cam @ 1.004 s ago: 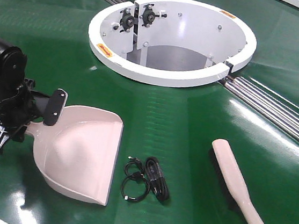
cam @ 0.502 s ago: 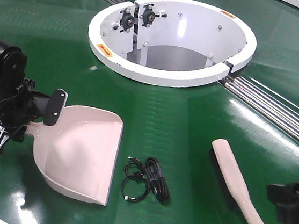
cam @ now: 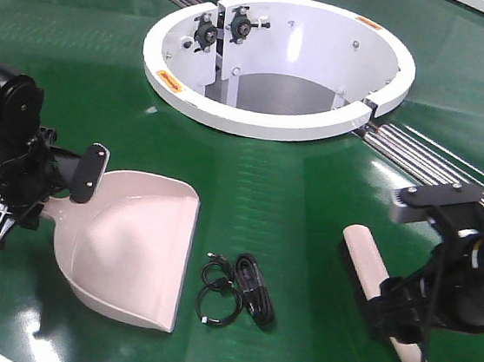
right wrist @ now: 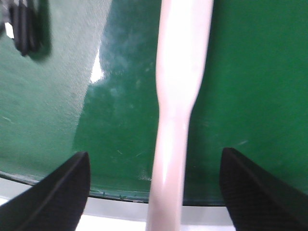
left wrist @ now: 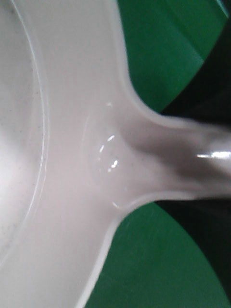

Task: Clean and inspect green conveyor with broom and dustpan
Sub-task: 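Reach the right gripper down and grasp the pale brush handle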

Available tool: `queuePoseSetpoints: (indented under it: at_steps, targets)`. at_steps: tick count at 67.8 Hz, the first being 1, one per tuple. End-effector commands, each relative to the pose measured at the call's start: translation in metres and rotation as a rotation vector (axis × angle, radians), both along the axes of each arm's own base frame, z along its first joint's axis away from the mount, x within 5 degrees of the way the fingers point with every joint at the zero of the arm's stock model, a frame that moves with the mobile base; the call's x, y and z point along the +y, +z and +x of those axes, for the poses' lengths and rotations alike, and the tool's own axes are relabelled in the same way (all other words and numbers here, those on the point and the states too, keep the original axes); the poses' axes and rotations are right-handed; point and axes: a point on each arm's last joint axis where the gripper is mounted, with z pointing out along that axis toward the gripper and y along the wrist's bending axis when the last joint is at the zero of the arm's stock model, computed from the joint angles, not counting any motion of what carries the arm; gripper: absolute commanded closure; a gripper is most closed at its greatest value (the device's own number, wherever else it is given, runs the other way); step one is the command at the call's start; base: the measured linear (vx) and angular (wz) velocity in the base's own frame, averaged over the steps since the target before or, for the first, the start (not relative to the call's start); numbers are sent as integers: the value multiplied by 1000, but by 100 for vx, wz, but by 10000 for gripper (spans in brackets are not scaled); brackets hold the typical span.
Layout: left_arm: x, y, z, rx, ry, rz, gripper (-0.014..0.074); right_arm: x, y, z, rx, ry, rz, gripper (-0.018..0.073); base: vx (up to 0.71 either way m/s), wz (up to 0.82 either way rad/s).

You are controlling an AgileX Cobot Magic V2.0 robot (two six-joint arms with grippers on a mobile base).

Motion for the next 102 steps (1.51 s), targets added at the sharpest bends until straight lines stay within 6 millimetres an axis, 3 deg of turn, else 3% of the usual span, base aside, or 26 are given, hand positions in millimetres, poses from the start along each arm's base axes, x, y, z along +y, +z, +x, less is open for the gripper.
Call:
queuePoseSetpoints:
  at_steps: [1,32,50,61,79,89,102]
  targets:
    - [-2,21,0,-83,6,-21,604,5,0,12,-18,-5,18,20,0,0]
    - [-2,21,0,-83,6,-21,604,14,-53,42,127,-98,-45,42,0,0]
    - [-2,21,0,-83,6,-21,604,16,-68,50,147,-123,-55,87,0,0]
    - [-2,21,0,-83,6,-21,604,14,-71,54,126,-137,-73,209,0,0]
    - [-2,21,0,-83,6,-21,604,11,-71,56,101,-125,-111,573,0,0]
    - [-2,21,0,-83,6,-21,604,11,-66,56,68,-126,-96,570,0,0]
    - [-2,21,0,-83,6,-21,604,11,-43,49,-8,-155,-34,567,0,0]
